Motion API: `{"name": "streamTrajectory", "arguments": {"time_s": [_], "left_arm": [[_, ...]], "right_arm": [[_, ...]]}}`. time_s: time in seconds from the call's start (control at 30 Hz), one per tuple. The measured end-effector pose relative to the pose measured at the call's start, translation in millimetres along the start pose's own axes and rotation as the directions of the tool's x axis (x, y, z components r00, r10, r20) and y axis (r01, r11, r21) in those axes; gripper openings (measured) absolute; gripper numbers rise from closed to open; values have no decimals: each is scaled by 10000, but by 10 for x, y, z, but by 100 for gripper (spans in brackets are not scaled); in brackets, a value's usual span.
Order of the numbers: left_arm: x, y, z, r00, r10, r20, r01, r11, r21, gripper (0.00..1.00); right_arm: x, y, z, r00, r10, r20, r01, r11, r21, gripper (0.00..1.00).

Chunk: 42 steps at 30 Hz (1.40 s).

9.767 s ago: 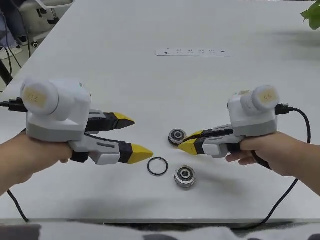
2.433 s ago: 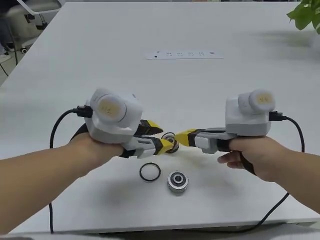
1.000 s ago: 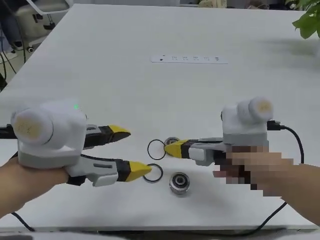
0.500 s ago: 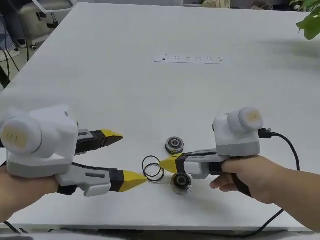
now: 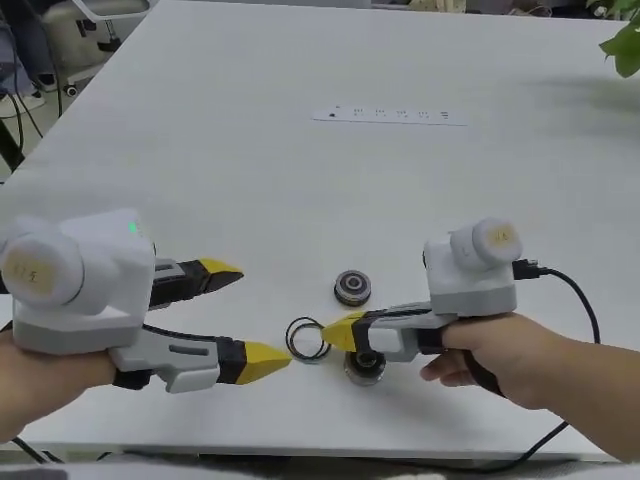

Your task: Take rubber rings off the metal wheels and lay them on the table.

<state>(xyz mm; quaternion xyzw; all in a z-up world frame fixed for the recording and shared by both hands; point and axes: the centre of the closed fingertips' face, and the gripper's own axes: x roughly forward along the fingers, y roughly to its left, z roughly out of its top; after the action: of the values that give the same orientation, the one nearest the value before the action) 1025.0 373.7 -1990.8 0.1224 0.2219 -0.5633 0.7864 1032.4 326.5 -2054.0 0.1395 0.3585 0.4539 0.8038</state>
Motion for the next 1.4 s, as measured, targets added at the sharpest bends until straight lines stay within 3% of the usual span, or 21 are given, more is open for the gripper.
{"name": "streamTrajectory", "arguments": {"time_s": [0.97,1.4], "left_arm": [[41,-62,-58,9993,-217,-288,214,9997,-105,61],[81,-59,-61,9985,-323,-443,319,9994,-92,61]], "right_arm": [[-28,-200,-68,9954,-944,-153,940,9953,-236,1],[-49,-192,-39,9963,-852,-81,849,9956,-390,4]]}}
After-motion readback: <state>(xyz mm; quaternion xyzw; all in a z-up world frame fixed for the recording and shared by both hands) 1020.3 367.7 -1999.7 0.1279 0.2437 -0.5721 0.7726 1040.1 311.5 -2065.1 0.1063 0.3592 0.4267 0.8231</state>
